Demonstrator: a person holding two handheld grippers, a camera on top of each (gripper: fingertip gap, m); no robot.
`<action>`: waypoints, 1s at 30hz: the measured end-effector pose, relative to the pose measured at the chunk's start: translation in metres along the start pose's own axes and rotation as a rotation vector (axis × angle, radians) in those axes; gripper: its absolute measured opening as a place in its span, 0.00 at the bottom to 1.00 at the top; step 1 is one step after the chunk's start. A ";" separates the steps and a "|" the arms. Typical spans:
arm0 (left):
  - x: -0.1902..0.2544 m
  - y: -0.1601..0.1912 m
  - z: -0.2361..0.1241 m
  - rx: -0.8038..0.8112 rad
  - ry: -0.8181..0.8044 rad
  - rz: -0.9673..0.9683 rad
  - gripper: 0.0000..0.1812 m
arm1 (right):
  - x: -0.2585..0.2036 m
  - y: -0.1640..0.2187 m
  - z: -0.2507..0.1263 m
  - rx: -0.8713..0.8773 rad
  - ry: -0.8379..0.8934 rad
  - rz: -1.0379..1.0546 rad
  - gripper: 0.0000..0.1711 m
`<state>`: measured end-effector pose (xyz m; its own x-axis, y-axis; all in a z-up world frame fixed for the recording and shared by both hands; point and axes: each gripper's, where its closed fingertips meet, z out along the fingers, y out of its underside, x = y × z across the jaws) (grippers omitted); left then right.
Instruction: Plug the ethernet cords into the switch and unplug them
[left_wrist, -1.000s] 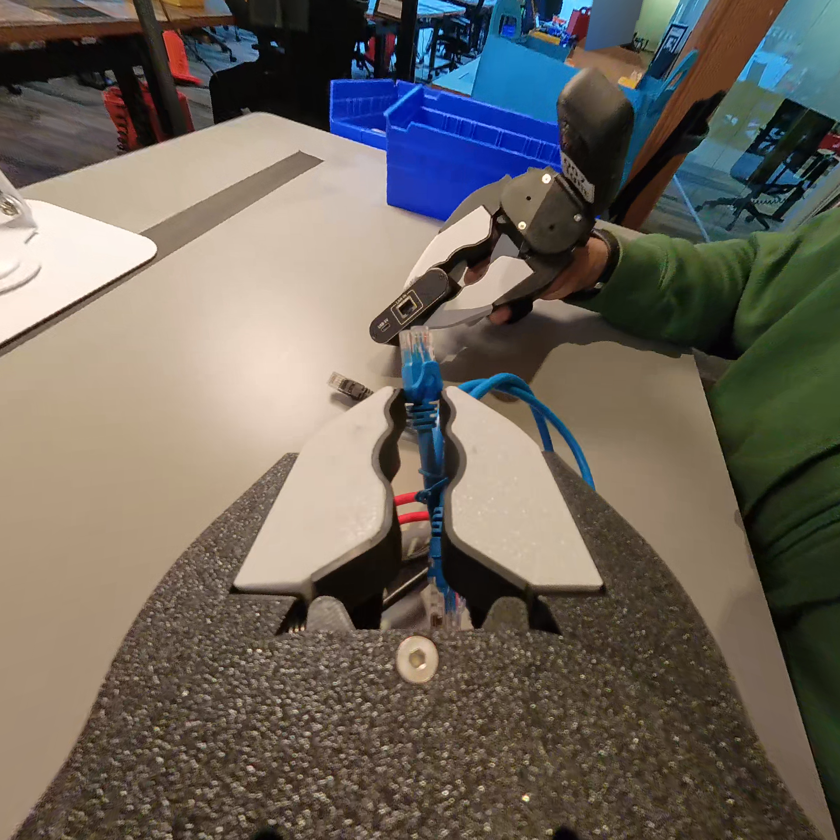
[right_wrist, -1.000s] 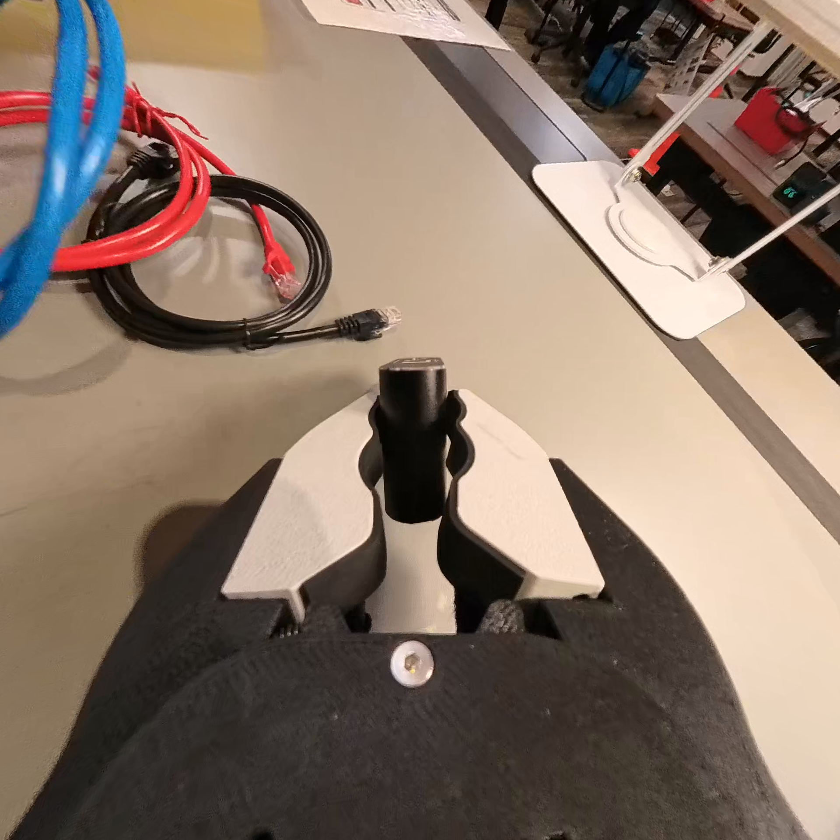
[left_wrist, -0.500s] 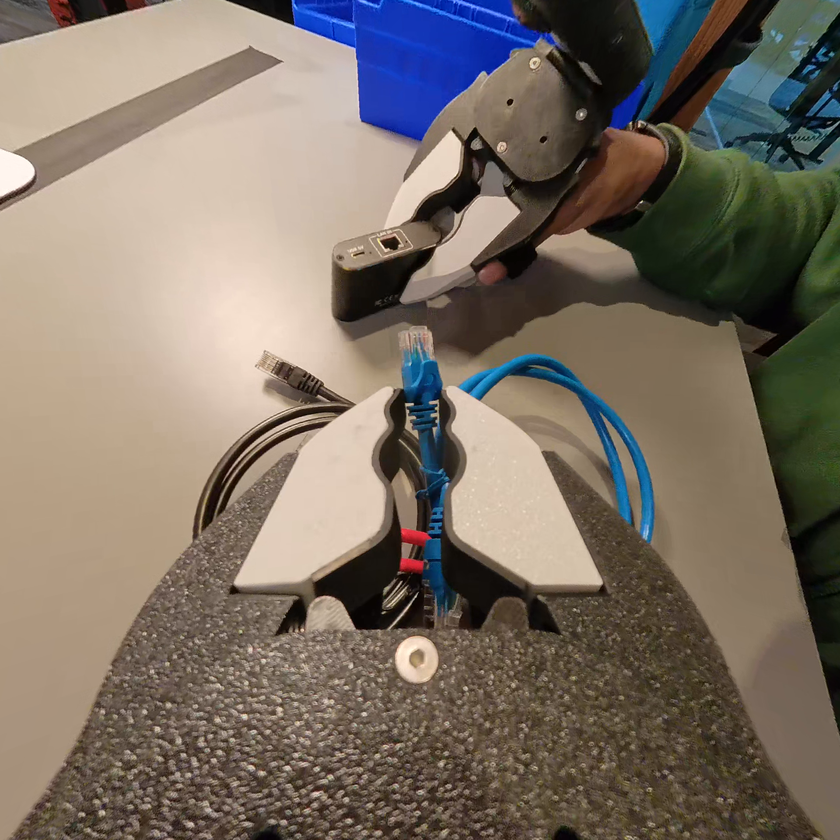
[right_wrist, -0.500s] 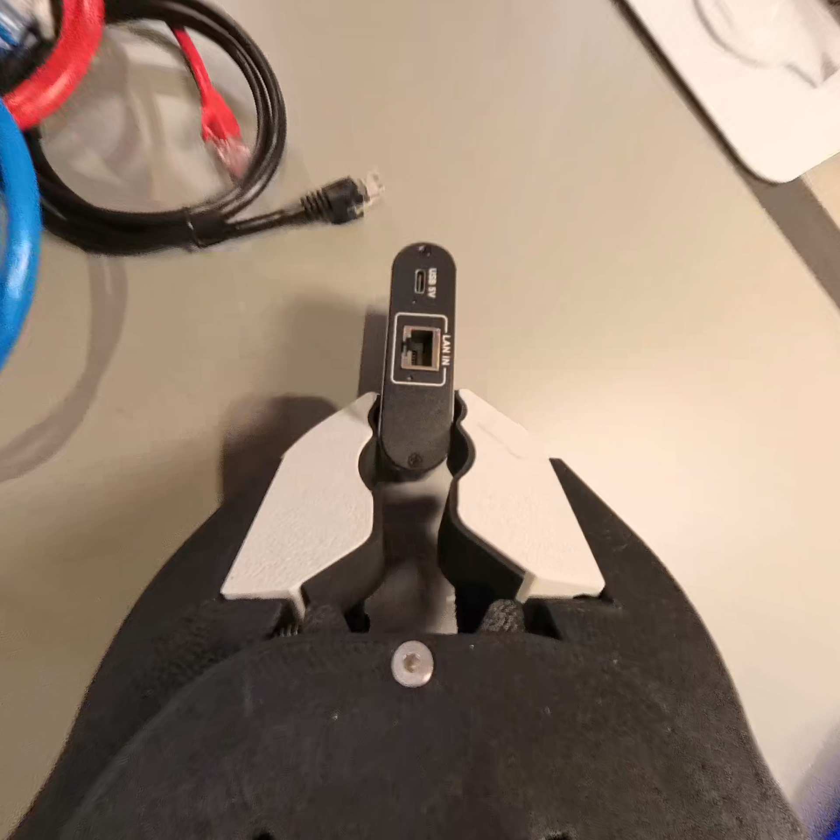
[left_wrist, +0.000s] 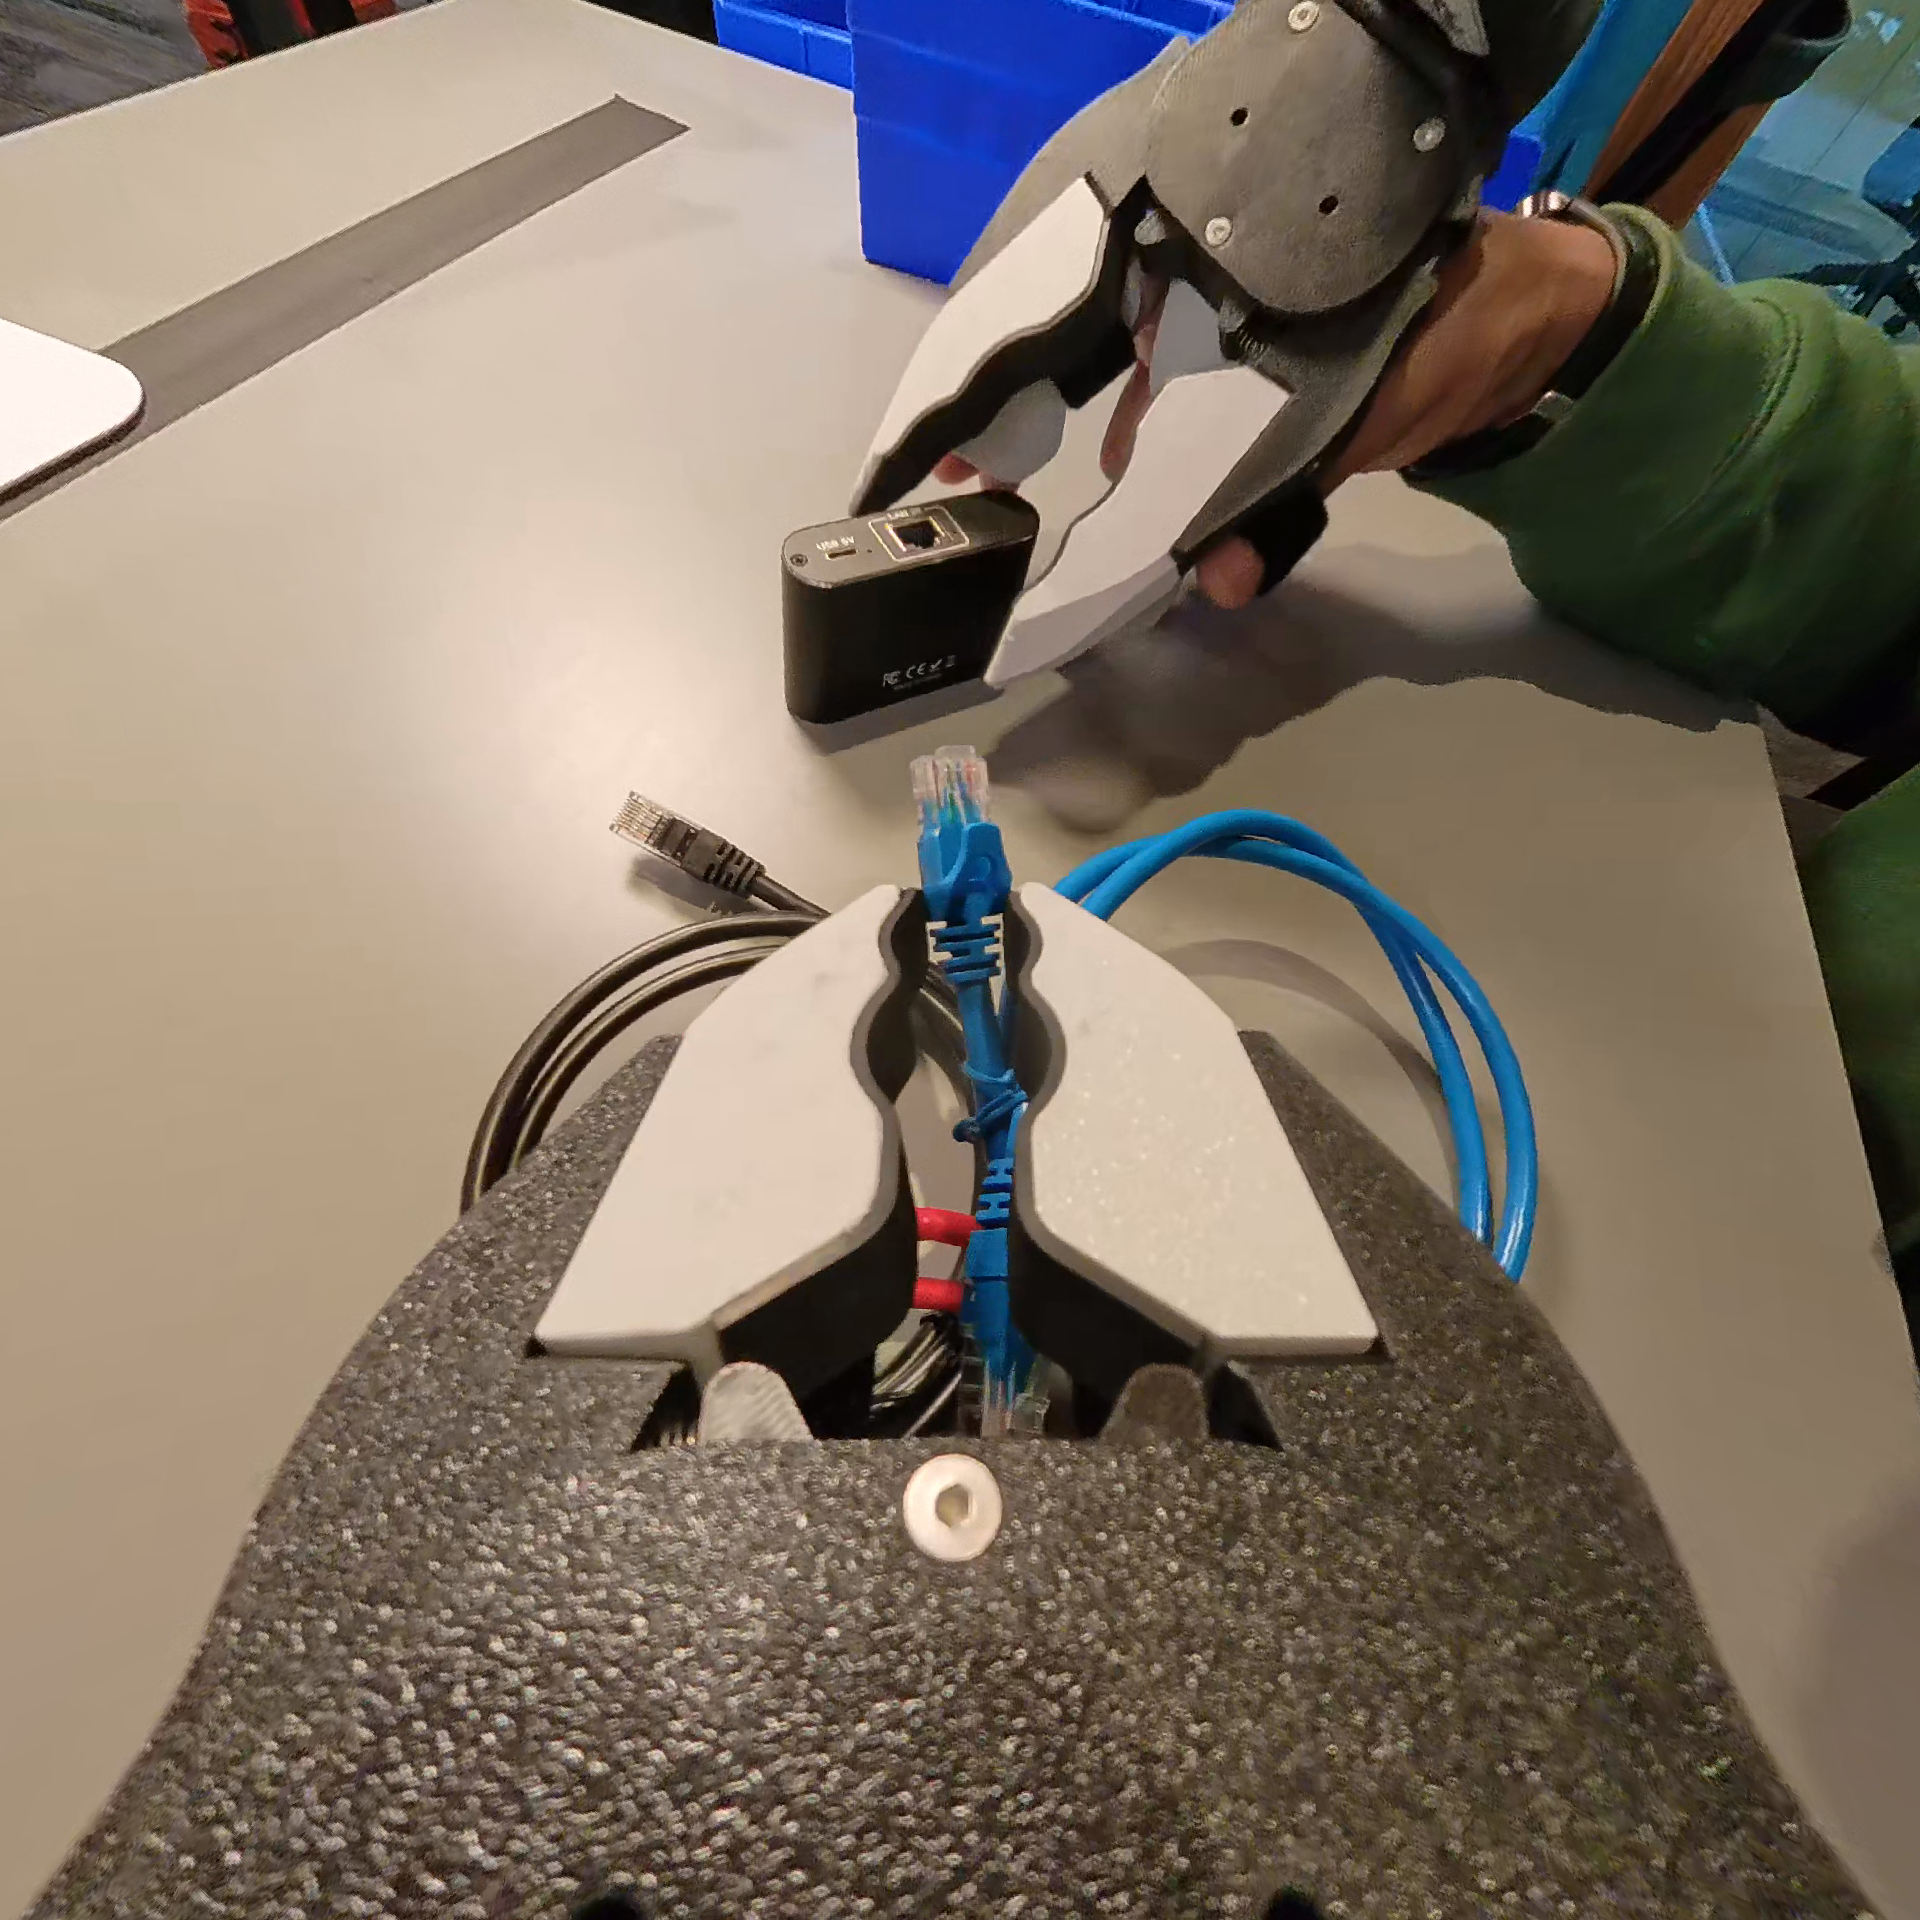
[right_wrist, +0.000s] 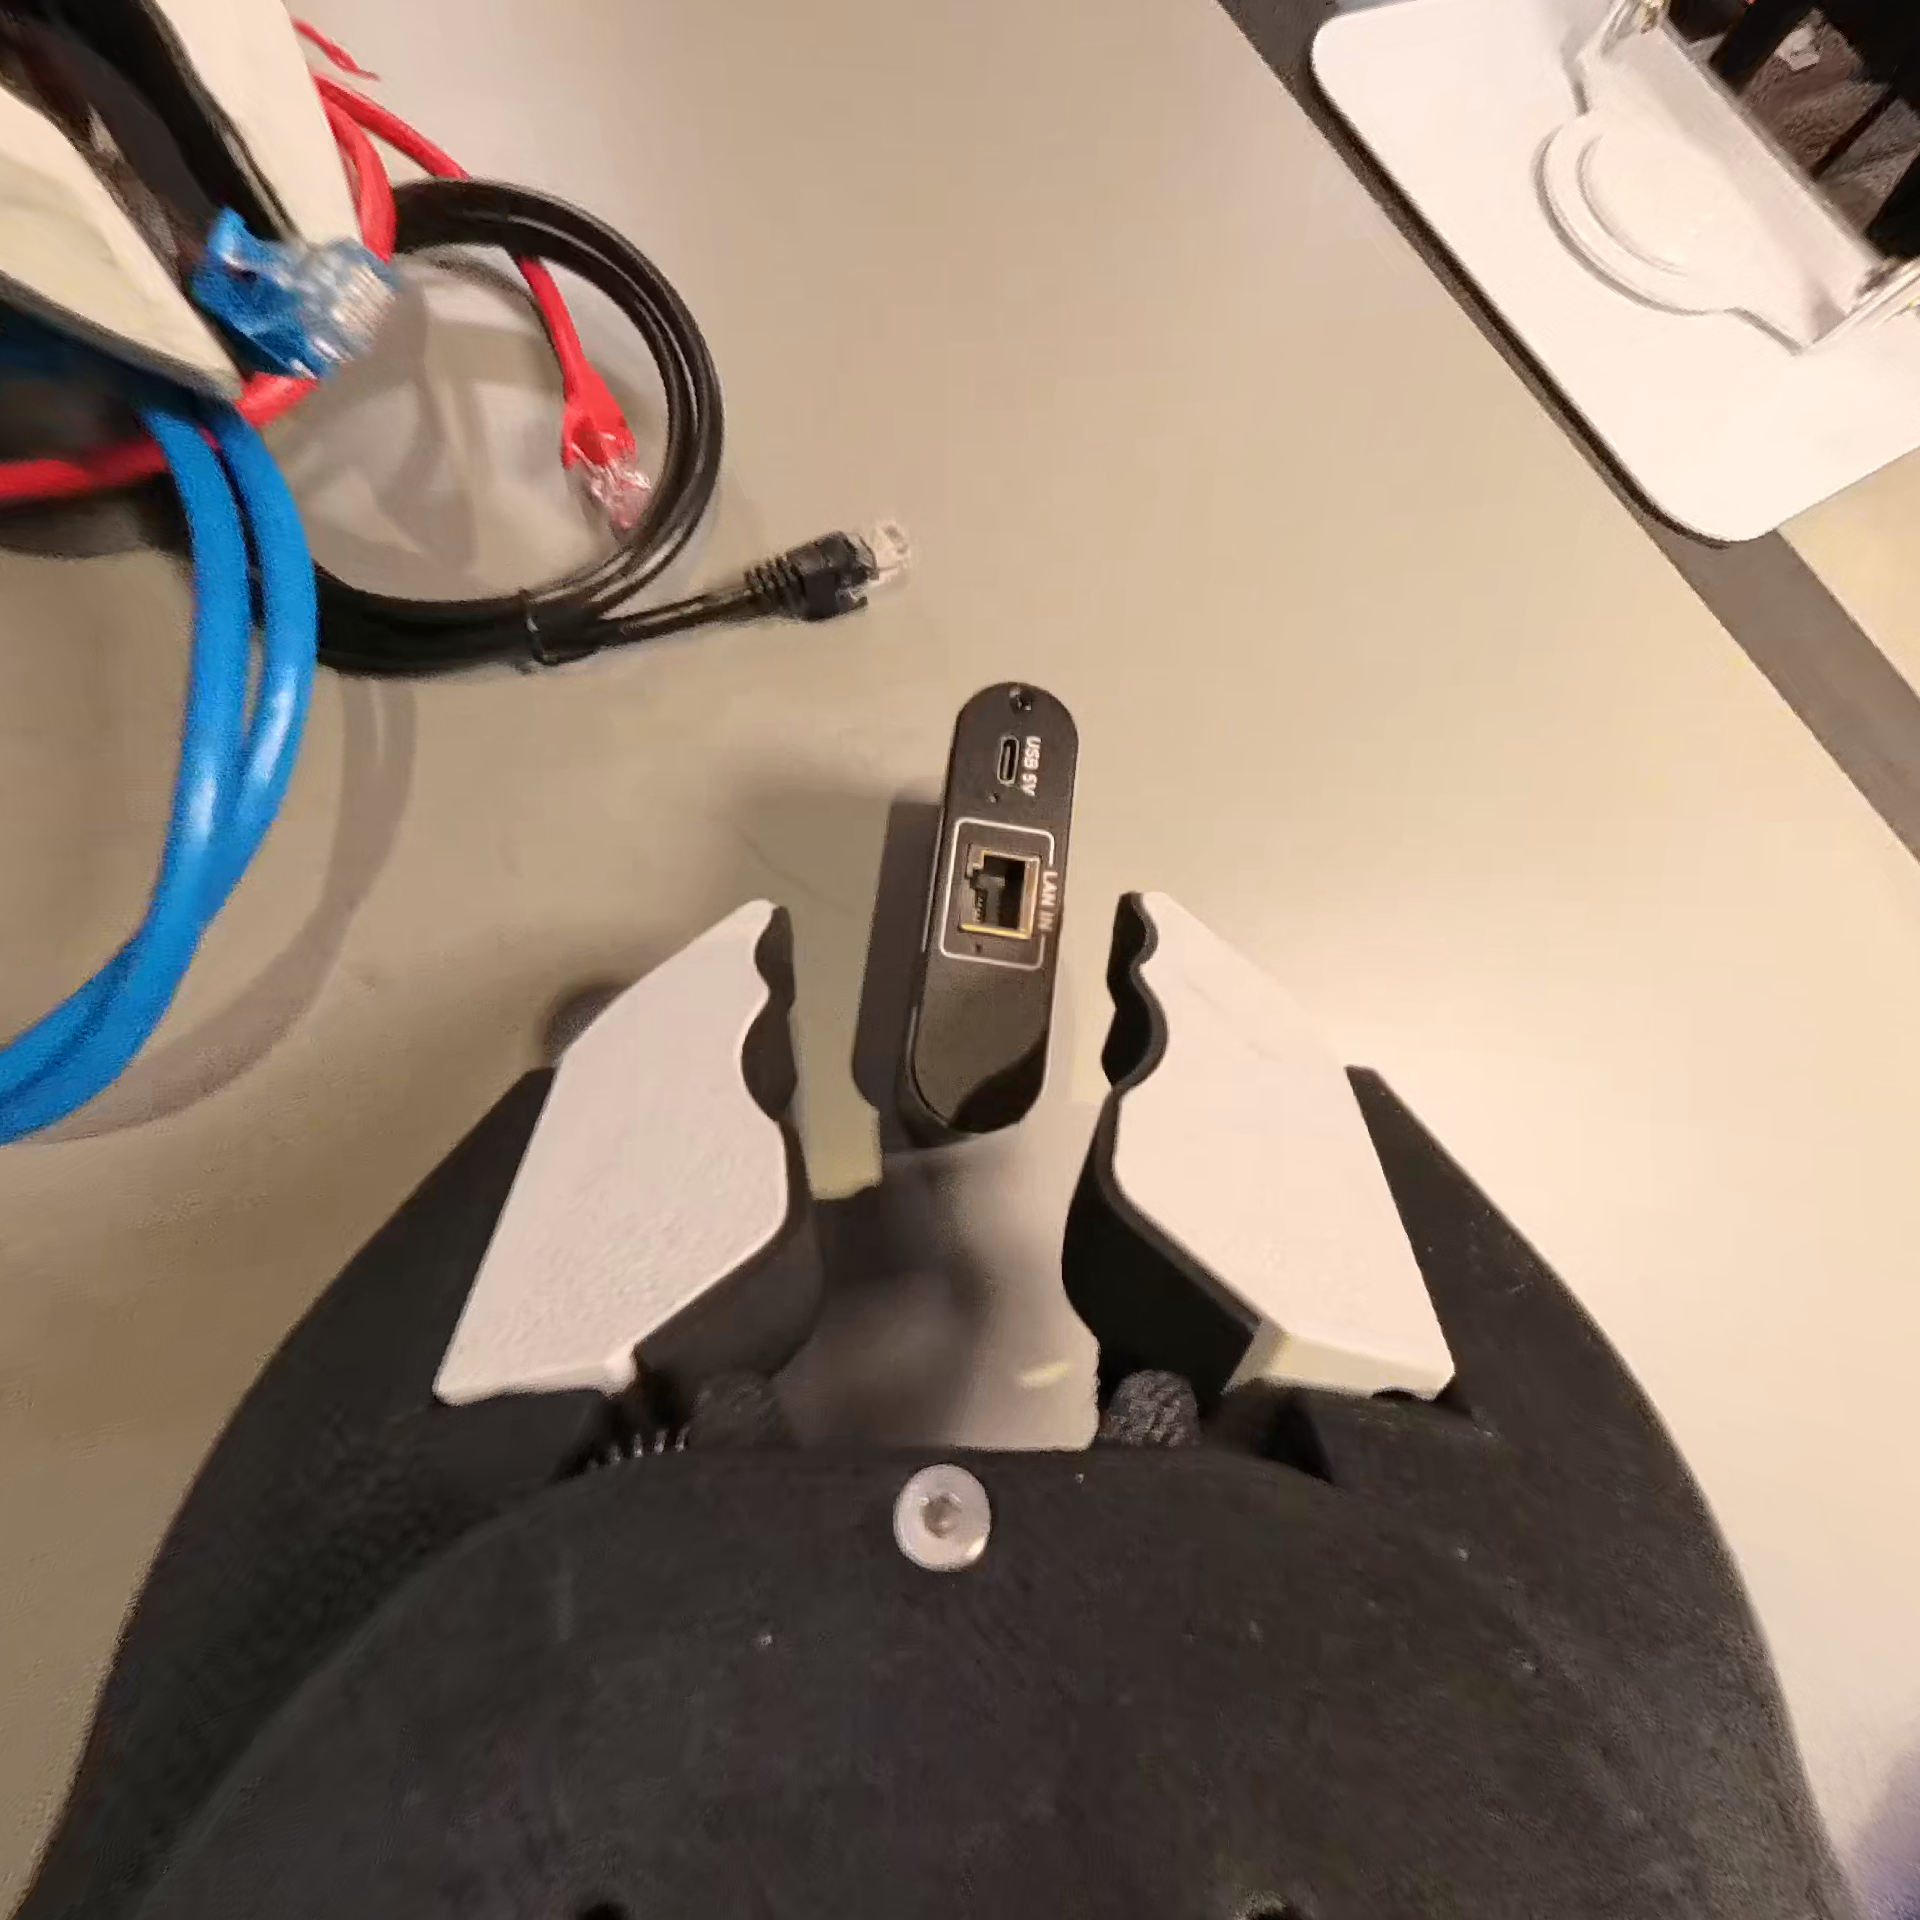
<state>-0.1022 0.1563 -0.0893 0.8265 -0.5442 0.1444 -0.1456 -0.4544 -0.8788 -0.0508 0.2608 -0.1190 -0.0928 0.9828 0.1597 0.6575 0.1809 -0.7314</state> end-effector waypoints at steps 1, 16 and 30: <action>0.000 0.000 0.000 -0.001 -0.006 0.003 0.08 | -0.002 0.001 0.002 -0.010 -0.003 -0.003 0.34; -0.017 -0.014 -0.005 0.075 -0.201 0.103 0.08 | 0.009 -0.018 0.005 0.142 -0.025 0.286 0.17; -0.021 -0.014 0.001 0.106 -0.254 0.121 0.08 | -0.007 -0.093 -0.036 0.784 -0.644 0.948 0.17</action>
<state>-0.1174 0.1744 -0.0806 0.9180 -0.3901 -0.0708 -0.2047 -0.3133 -0.9273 -0.0845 0.2355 -0.0287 -0.3179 0.5461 -0.7751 0.0959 -0.7948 -0.5993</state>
